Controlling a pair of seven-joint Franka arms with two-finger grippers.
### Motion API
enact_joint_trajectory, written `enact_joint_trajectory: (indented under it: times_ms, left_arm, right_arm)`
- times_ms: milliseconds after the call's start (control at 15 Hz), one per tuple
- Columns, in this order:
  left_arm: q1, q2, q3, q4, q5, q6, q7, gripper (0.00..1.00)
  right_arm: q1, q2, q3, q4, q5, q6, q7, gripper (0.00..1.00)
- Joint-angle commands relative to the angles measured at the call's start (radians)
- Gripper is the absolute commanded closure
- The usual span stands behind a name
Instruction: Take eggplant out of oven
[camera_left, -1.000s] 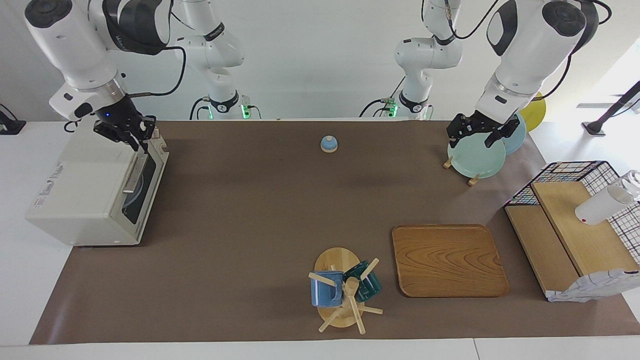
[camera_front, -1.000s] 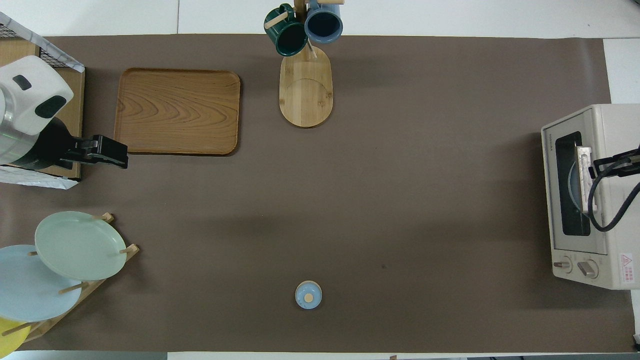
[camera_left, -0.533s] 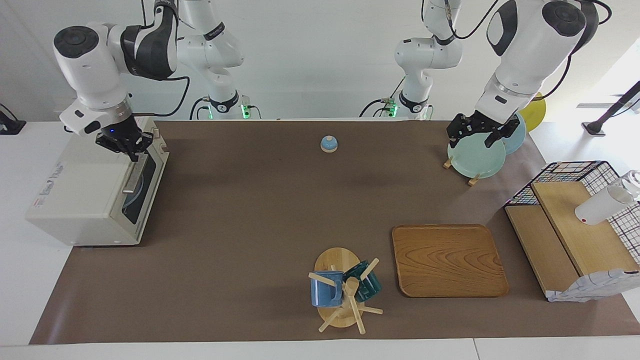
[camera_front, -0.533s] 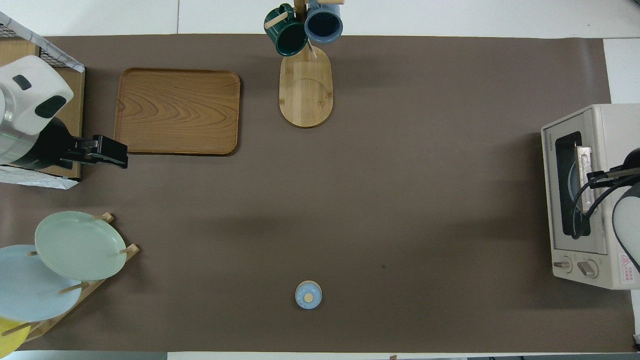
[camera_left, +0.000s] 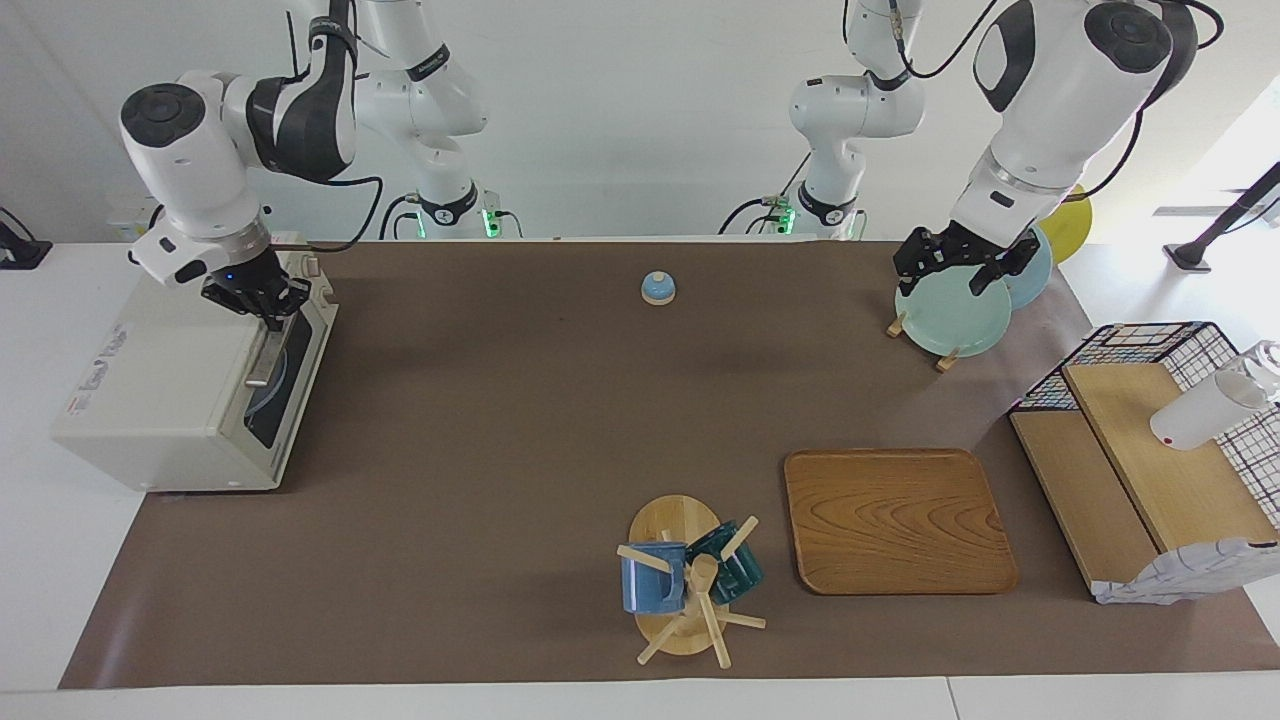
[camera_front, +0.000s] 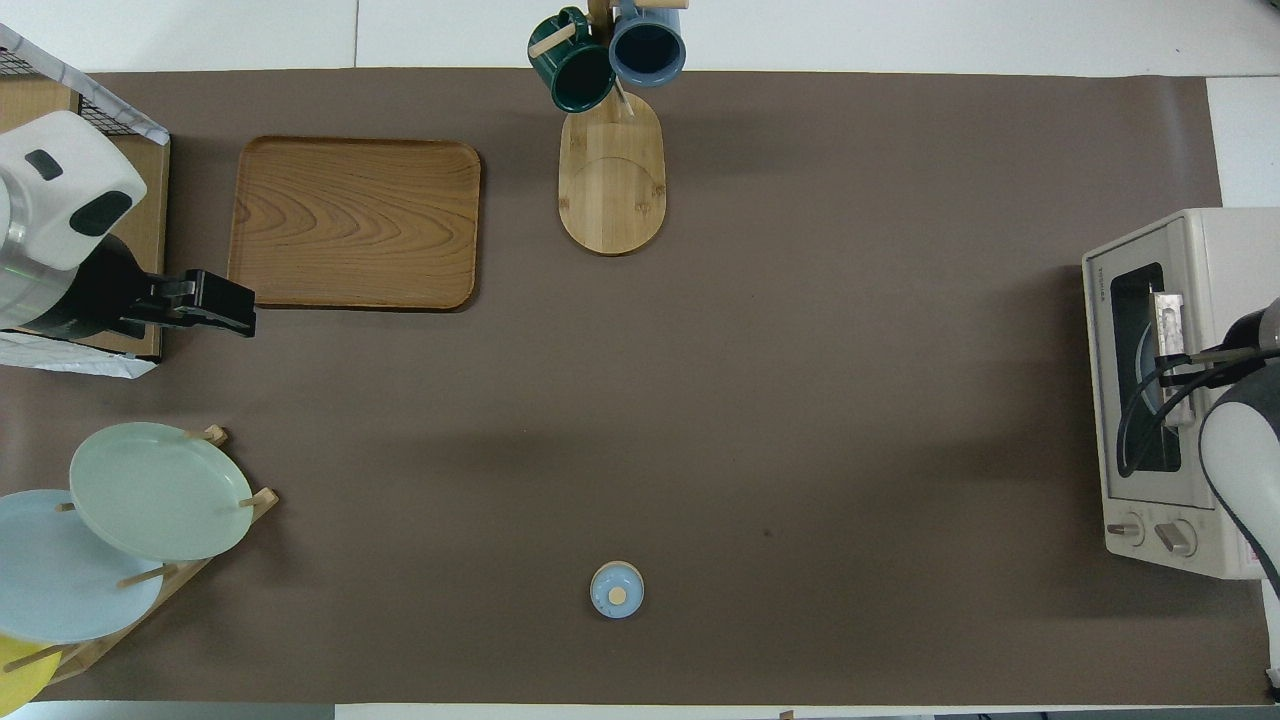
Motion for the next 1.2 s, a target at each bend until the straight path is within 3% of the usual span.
enact_joint_trajectory:
  times_ms: [0,267,867,1133]
  left_arm:
    - [0.001,-0.026,0.002,-0.024,0.018,-0.003,0.003,0.00]
    - [0.001,-0.026,0.002,-0.024,0.018,0.000,0.003,0.00]
    - [0.001,-0.026,0.002,-0.023,0.018,0.000,0.001,0.00]
    - [0.009,-0.027,0.002,-0.024,0.020,0.002,0.003,0.00]
  right_arm:
    - [-0.017,-0.009,0.007,-0.041,-0.017,0.065,0.014,1.00]
    - [-0.012,0.000,0.007,-0.052,-0.016,0.072,0.012,1.00]
    - [0.065,0.138,0.012,-0.060,-0.007,0.240,0.048,1.00]
    - [0.078,0.158,0.018,-0.121,0.053,0.358,0.049,1.00]
